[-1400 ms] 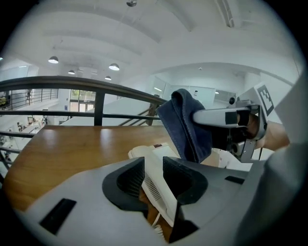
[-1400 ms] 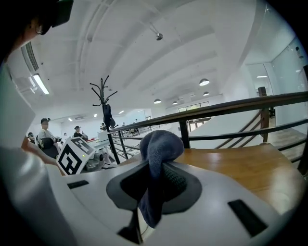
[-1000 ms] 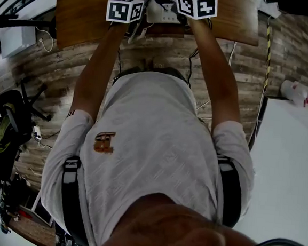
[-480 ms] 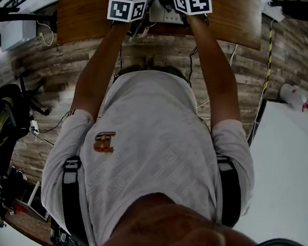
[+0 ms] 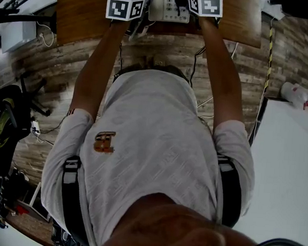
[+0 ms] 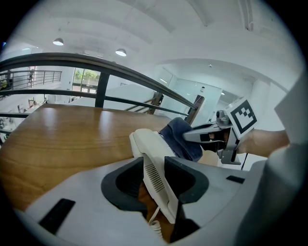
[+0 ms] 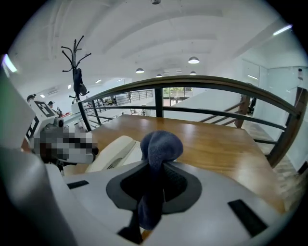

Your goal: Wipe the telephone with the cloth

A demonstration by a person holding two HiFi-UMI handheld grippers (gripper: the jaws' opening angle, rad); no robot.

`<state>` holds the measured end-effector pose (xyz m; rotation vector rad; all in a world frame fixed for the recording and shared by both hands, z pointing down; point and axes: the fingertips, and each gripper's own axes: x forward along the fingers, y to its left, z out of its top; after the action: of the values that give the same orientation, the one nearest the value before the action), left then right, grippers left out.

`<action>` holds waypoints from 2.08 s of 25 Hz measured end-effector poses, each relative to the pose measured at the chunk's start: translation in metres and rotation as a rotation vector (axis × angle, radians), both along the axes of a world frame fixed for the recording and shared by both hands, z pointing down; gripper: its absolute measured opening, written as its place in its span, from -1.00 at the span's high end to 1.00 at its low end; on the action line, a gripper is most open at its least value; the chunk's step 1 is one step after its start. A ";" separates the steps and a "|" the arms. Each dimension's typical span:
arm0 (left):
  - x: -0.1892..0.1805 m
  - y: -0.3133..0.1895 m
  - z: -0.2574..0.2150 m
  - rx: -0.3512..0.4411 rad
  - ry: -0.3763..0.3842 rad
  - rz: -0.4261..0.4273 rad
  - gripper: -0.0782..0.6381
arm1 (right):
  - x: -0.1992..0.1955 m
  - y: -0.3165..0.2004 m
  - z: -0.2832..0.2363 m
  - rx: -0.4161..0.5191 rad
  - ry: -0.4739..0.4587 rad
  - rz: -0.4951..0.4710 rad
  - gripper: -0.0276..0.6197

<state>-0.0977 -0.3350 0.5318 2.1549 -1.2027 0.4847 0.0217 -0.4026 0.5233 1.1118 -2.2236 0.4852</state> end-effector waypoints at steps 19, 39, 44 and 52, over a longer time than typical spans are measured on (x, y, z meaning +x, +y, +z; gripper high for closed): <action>0.003 0.004 0.000 0.005 0.007 -0.002 0.40 | -0.043 0.062 -0.070 0.023 -0.304 -0.065 0.69; 0.000 0.005 0.001 0.004 0.023 -0.001 0.39 | -0.014 0.056 0.007 -0.070 -0.116 0.038 0.69; 0.002 0.004 0.002 0.007 0.028 -0.006 0.39 | 0.029 0.051 0.010 -0.051 -0.068 0.097 0.69; 0.008 0.014 -0.003 0.016 0.041 -0.014 0.39 | 0.055 0.073 -0.024 0.006 -0.130 0.137 0.69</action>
<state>-0.0901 -0.3208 0.5285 2.1576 -1.2025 0.4243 0.0763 -0.3292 0.4990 1.2740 -2.2702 0.6249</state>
